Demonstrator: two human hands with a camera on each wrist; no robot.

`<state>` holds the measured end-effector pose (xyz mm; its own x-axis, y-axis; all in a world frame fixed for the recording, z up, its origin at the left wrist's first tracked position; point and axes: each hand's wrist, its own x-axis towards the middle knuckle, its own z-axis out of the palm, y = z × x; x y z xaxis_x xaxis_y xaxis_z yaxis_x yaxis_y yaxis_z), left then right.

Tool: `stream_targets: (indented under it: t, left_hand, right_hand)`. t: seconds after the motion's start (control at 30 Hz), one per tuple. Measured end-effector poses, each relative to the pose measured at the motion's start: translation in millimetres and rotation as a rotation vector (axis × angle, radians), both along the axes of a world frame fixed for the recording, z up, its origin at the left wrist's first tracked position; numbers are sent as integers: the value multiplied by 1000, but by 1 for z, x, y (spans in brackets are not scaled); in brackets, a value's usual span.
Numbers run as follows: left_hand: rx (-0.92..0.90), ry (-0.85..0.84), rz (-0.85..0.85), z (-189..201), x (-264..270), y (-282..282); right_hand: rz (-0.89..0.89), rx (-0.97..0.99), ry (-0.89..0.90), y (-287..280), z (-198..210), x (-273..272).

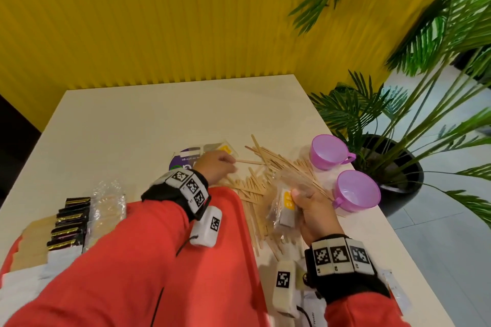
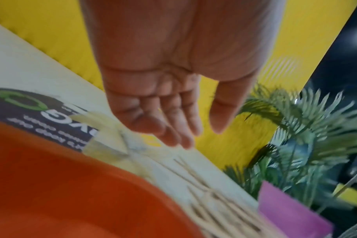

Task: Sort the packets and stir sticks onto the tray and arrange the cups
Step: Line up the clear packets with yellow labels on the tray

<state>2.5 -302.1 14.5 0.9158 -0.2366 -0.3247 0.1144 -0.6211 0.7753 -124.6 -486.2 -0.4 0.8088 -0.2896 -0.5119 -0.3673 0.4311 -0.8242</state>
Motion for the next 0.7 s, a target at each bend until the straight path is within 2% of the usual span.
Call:
stream_targets:
  t: [0.1, 0.23, 0.4, 0.47, 0.6, 0.7]
  left_hand:
    - [238, -73, 140, -14, 26, 6]
    - [532, -58, -31, -26, 45, 3]
    - [709, -67, -107, -32, 51, -4]
    - [678, -99, -50, -32, 53, -4]
    - [478, -84, 66, -26, 51, -1]
    - [323, -145, 91, -13, 36, -2]
  right_hand:
    - [7, 34, -61, -1, 3, -4]
    - [-25, 77, -53, 1, 2, -3]
    - [-42, 61, -6, -5, 0, 1]
    - [-46, 77, 12, -6, -2, 1]
    - [-54, 125, 17, -7, -6, 0]
    - [-44, 157, 5, -7, -5, 1]
